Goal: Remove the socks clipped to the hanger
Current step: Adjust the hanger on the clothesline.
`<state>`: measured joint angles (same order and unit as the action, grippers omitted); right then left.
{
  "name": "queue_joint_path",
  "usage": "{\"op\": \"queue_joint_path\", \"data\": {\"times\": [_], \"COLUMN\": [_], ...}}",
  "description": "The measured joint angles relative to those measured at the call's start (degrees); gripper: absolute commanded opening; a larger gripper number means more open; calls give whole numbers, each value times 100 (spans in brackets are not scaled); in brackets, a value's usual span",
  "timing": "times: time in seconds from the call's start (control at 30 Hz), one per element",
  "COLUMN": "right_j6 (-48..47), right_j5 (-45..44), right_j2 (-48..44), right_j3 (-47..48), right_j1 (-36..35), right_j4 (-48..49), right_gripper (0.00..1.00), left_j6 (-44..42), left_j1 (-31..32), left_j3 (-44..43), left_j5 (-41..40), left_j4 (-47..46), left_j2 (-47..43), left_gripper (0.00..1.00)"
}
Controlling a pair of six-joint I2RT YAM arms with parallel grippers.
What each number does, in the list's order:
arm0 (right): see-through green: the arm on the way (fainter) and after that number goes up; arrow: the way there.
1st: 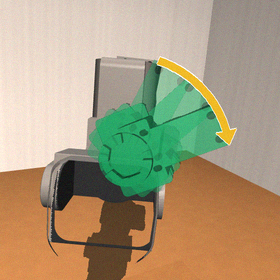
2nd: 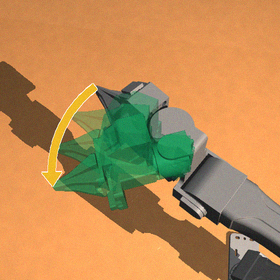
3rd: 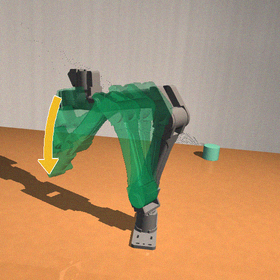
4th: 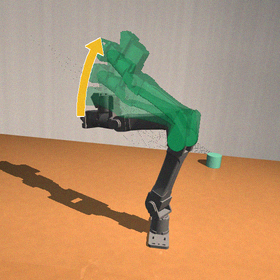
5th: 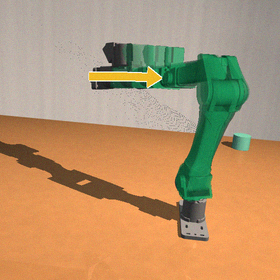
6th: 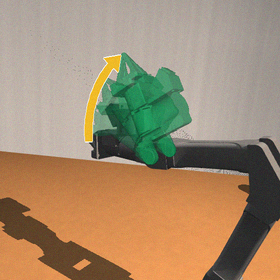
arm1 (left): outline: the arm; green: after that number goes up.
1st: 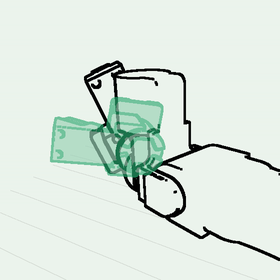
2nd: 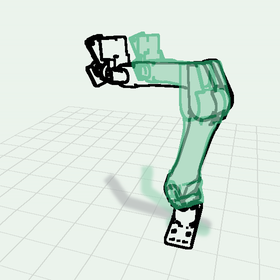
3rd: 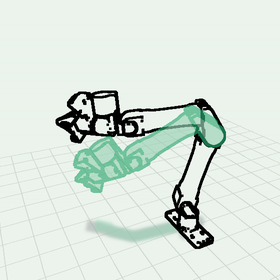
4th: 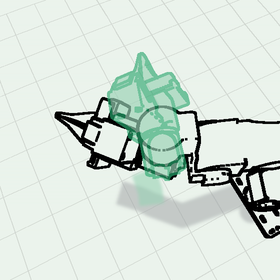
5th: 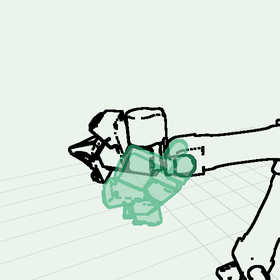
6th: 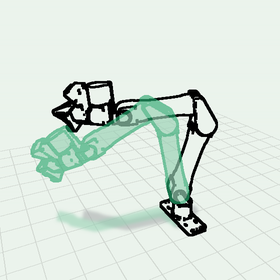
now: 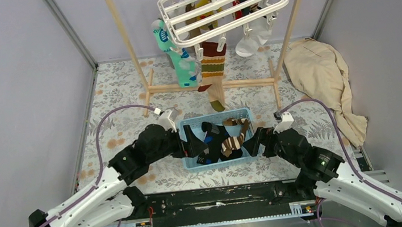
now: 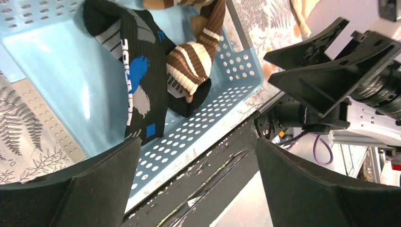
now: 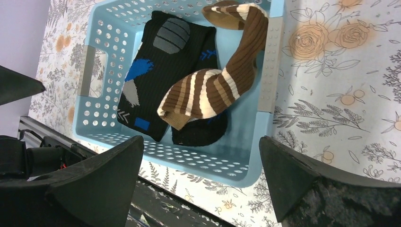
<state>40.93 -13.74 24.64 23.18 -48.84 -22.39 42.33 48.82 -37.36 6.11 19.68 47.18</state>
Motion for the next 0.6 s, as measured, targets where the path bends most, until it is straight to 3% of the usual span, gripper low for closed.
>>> {"op": "queue_joint_path", "data": {"times": [0.4,0.6], "right_j6": [-446,-664], "right_j5": [496,651], "right_j2": [1635,1886], "right_j3": [94,295], "right_j1": [4,4], "right_j4": [1043,1250], "right_gripper": [100,100], "left_j6": [68,66], "left_j1": [0,0], "left_j3": [7,17], "left_j5": [-595,-765], "left_j4": [225,234], "left_j2": [-352,-144], "left_gripper": [99,99]}}
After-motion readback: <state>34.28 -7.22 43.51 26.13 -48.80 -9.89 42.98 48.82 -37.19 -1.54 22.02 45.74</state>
